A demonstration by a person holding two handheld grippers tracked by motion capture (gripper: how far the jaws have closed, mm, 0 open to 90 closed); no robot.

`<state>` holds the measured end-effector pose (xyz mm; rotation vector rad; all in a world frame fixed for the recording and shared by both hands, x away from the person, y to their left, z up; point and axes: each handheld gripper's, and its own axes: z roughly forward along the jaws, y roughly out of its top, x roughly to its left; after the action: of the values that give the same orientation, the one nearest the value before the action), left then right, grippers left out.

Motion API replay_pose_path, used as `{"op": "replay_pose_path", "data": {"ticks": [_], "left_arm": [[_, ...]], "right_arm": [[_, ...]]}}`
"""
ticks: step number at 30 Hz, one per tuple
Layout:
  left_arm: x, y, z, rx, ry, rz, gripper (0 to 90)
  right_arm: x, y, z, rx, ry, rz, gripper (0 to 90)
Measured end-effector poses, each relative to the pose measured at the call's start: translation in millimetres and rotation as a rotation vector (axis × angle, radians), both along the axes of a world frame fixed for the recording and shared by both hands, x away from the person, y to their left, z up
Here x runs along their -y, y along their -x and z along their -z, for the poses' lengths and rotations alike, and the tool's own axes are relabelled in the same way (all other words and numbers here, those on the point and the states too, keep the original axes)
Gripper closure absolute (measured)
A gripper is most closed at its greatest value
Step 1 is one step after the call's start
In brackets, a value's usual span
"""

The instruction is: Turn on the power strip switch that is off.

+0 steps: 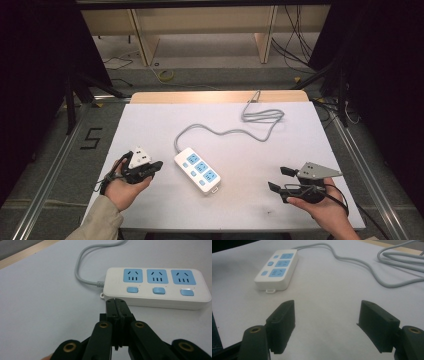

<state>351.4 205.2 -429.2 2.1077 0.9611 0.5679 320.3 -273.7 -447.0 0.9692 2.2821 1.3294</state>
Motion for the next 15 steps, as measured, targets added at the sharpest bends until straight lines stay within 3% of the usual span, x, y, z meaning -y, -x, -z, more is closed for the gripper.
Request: {"op": "replay_pose_path", "data": {"ticks": [15], "left_arm": [[6.8,-4.0,-2.3,-0.026,0.001,0.006,89.9]], "right_arm": [[-0.5,-0.6,0.3,-0.001,0.001,-0.002,29.8]]}}
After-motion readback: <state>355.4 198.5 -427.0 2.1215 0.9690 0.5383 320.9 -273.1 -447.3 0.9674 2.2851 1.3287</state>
